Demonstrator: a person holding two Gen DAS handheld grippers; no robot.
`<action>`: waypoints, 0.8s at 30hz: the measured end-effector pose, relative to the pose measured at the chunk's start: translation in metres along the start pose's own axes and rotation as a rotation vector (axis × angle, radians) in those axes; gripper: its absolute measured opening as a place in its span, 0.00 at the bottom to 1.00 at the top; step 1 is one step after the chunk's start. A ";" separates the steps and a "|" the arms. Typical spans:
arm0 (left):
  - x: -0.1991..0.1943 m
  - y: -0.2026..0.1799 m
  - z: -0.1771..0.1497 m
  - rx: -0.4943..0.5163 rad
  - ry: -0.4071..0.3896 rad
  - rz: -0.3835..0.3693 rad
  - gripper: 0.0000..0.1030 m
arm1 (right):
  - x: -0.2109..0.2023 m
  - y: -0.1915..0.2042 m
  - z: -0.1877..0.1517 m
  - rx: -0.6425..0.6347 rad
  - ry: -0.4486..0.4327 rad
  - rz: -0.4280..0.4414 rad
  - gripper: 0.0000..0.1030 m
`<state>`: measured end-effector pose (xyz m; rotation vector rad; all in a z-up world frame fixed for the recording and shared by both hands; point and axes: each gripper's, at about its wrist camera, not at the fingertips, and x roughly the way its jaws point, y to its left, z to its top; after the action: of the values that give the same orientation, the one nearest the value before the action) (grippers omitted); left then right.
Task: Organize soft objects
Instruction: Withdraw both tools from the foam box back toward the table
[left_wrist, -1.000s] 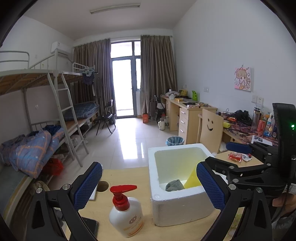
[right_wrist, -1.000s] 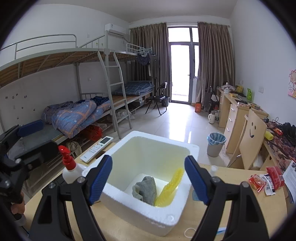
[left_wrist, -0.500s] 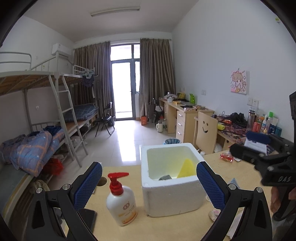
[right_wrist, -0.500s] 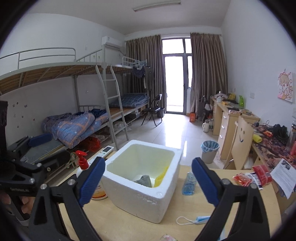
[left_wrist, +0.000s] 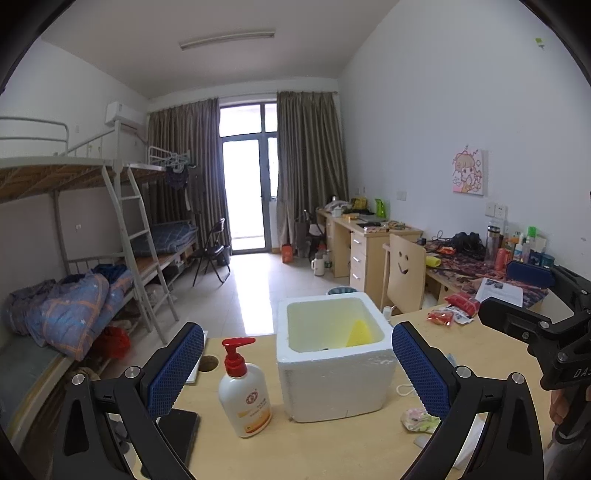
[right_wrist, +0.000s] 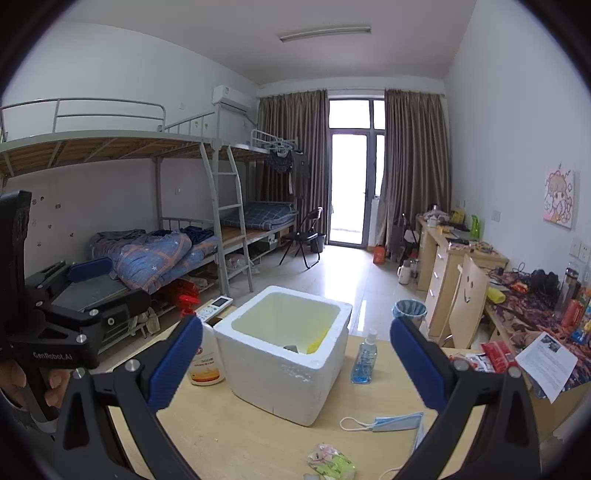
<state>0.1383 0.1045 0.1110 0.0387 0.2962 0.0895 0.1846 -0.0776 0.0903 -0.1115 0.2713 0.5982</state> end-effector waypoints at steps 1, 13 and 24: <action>-0.004 -0.001 0.000 0.001 -0.005 -0.004 0.99 | -0.003 0.001 -0.001 -0.002 -0.003 -0.004 1.00; -0.035 -0.013 -0.008 0.007 -0.059 -0.039 0.99 | -0.042 -0.004 -0.021 -0.018 -0.042 -0.046 1.00; -0.051 -0.022 -0.041 -0.025 -0.112 -0.048 0.99 | -0.069 -0.012 -0.054 0.026 -0.080 -0.059 1.00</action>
<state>0.0798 0.0787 0.0859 0.0119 0.1837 0.0434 0.1252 -0.1343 0.0588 -0.0705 0.1976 0.5394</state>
